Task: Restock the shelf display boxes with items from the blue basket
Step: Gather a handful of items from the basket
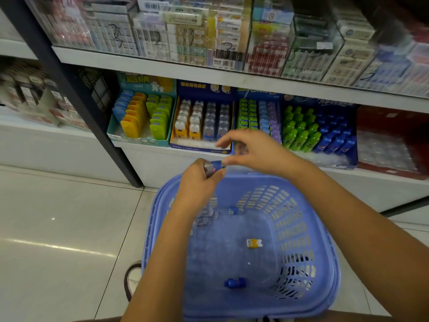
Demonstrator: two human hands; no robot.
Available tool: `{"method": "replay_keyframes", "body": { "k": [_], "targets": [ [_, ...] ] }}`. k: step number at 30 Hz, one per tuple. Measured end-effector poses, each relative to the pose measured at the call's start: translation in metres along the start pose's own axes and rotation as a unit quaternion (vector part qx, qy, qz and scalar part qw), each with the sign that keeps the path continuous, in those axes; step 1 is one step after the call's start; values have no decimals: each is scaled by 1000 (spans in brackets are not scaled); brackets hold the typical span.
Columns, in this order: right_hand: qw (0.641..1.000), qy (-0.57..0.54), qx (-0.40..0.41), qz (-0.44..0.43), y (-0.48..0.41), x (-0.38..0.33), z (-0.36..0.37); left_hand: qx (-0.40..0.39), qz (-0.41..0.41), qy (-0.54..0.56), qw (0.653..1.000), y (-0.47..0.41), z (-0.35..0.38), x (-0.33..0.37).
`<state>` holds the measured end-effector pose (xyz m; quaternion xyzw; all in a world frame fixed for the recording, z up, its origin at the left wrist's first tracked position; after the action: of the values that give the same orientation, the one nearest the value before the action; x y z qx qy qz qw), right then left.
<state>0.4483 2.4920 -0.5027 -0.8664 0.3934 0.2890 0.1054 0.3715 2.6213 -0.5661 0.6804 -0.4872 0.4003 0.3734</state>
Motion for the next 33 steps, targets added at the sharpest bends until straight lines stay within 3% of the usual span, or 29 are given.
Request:
{"method": "replay_keyframes", "body": {
  "k": [3, 6, 9, 11, 14, 20, 27, 33],
  "targets": [
    [998, 41, -16, -42, 0, -14, 12, 19, 55, -94, 994, -11, -9, 14],
    [996, 68, 42, -48, -8, -15, 6, 45, 82, -88, 992, -20, -18, 21],
    [991, 13, 134, -8, -22, -4, -4, 32, 101, -77, 991, -29, -18, 20],
    [986, 17, 161, 27, -34, 8, -4, -3, 105, -181, 978, -37, -13, 12],
    [986, 66, 139, 59, -47, 19, 7, -46, 101, -289, 951, -43, -6, -4],
    [980, 163, 101, 48, -60, 21, 7, -31, 126, -289, 949, -48, -4, -16],
    [978, 166, 110, 57, -61, 21, 8, -32, 132, -281, 950, -48, -4, -19],
    [967, 233, 99, 29, -65, 13, 12, -52, 125, -267, 954, -47, -5, -21]
  ]
}}
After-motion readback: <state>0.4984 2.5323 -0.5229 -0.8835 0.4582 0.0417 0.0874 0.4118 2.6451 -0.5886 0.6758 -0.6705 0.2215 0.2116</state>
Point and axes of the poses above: each hand's wrist, its own y-axis away from the middle knuckle, its own z-axis out of the palm, x = y × z, the point moved 4 cm from there along -y, towards the middle knuckle
